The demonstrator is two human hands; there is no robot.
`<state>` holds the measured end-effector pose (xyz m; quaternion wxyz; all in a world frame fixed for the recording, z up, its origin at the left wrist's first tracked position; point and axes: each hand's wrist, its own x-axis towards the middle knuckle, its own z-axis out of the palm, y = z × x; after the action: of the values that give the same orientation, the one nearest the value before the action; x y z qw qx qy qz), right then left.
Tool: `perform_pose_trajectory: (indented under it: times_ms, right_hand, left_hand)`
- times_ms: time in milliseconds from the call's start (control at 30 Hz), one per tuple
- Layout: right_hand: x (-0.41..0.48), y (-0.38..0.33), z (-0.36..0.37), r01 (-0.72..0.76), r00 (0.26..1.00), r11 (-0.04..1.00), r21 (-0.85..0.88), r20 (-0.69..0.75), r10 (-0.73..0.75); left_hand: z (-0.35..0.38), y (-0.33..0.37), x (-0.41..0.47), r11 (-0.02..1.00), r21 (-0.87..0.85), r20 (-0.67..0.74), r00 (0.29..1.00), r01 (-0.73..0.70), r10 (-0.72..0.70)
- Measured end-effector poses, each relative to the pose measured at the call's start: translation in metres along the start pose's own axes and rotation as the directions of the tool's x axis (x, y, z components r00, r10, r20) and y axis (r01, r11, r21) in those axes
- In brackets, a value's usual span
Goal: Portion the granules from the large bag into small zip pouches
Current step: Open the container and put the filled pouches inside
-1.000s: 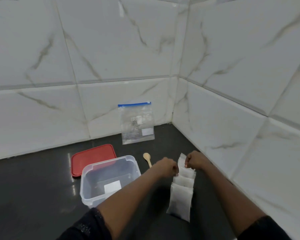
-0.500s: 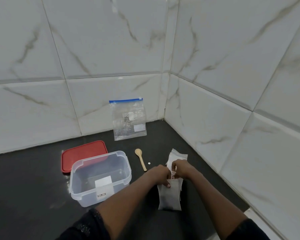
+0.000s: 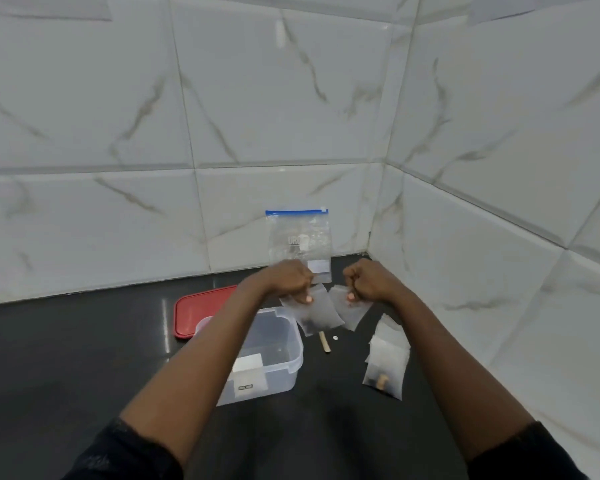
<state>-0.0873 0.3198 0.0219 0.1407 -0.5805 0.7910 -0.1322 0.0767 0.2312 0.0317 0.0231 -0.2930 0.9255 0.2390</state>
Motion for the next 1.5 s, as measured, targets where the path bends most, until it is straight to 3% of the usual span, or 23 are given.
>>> perform_pose_trajectory:
  times_ms: [100,167,367,600,733,900,1133,1267,1500]
  right_hand:
    - [0.008,-0.038,-0.005,0.131,0.991,0.991,0.031,-0.035,-0.13]
    - [0.009,-0.062,-0.001,0.21,0.978,0.975,0.077,-0.03,-0.208]
    - [0.025,-0.106,0.053,0.302,0.948,0.953,0.026,0.096,-0.303]
    - [0.043,-0.111,0.112,0.262,0.931,0.962,-0.078,0.281,-0.231]
    - [0.048,-0.108,0.127,0.252,0.918,0.96,-0.126,0.346,-0.195]
    - [0.049,-0.103,0.131,0.248,0.961,0.96,-0.129,0.156,-0.228]
    - [0.046,-0.093,0.117,0.269,0.956,0.959,-0.091,-0.094,-0.277]
    - [0.041,-0.08,0.104,0.201,0.96,0.979,0.015,-0.204,-0.194]
    - [0.026,-0.01,0.083,-0.039,0.951,0.983,0.177,-0.294,0.091]
  left_hand:
    - [-0.026,-0.027,-0.015,0.991,-0.109,-0.085,0.993,0.076,-0.086]
    - [-0.033,-0.043,-0.023,0.983,-0.14,-0.064,0.99,0.118,-0.128]
    - [-0.012,-0.091,-0.04,0.965,0.134,0.133,0.961,0.224,-0.242]
    - [0.035,-0.121,-0.044,0.916,0.222,0.217,0.898,0.335,-0.381]
    - [0.049,-0.124,-0.04,0.908,0.285,0.138,0.924,0.308,-0.357]
    - [0.046,-0.132,-0.034,0.911,0.249,-0.063,0.944,0.33,-0.325]
    - [0.032,-0.12,-0.029,0.929,0.229,-0.243,0.941,0.292,-0.236]
    - [0.034,-0.098,-0.014,0.971,0.091,-0.287,0.939,0.221,-0.187]
    - [0.06,-0.029,0.029,0.997,-0.073,-0.324,0.945,0.014,-0.037]
